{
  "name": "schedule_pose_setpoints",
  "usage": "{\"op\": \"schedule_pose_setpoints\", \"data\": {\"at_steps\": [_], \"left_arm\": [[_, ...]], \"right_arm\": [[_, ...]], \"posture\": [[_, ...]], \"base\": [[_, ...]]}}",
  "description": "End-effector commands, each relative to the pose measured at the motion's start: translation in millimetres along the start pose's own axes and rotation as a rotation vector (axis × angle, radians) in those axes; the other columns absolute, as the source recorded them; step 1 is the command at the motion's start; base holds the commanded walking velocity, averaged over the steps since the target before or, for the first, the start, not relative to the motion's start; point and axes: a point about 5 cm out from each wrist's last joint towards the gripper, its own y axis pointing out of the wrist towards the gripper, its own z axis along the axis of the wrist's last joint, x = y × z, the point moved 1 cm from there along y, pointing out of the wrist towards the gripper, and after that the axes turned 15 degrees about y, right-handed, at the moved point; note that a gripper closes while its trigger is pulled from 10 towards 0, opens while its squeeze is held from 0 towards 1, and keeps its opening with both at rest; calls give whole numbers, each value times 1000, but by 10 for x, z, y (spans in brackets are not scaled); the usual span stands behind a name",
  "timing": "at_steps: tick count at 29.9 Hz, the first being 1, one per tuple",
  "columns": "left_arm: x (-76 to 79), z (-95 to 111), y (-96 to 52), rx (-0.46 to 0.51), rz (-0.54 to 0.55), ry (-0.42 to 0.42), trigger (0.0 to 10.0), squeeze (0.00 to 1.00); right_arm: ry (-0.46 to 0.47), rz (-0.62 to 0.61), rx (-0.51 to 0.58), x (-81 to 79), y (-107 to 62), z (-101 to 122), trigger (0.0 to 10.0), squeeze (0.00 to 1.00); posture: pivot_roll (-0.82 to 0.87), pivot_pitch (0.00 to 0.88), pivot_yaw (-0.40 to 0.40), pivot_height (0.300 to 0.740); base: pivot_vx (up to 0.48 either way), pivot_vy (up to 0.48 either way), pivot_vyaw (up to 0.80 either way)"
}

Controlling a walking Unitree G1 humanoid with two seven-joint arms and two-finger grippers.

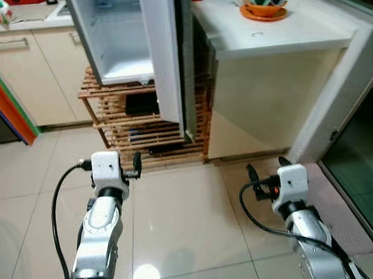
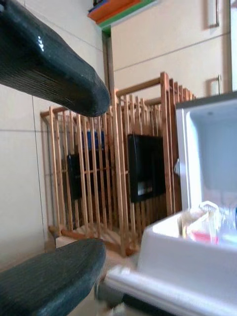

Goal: Restocking fridge

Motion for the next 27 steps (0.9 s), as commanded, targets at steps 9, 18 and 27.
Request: {"op": "schedule_pose_setpoints", "data": {"at_steps": [9, 18, 27], "left_arm": [[47, 44, 51, 20, -36, 60, 10000, 0], [59, 78, 85, 23, -17, 22, 10000, 0], [-11, -64, -9, -1, -15, 39, 10000, 0]], "right_arm": [[-3, -3, -17, -23, 10, 82, 10000, 94], [-3, -23, -37, 28, 44, 94, 10000, 94], [22, -47, -44, 138, 144, 125, 10000, 98]], "posture": [[-115, 0, 38, 740], [-113, 0, 42, 740], [-105, 0, 40, 740]], "base": [[446, 0, 0], [362, 48, 0], [-81, 0, 0]]}}
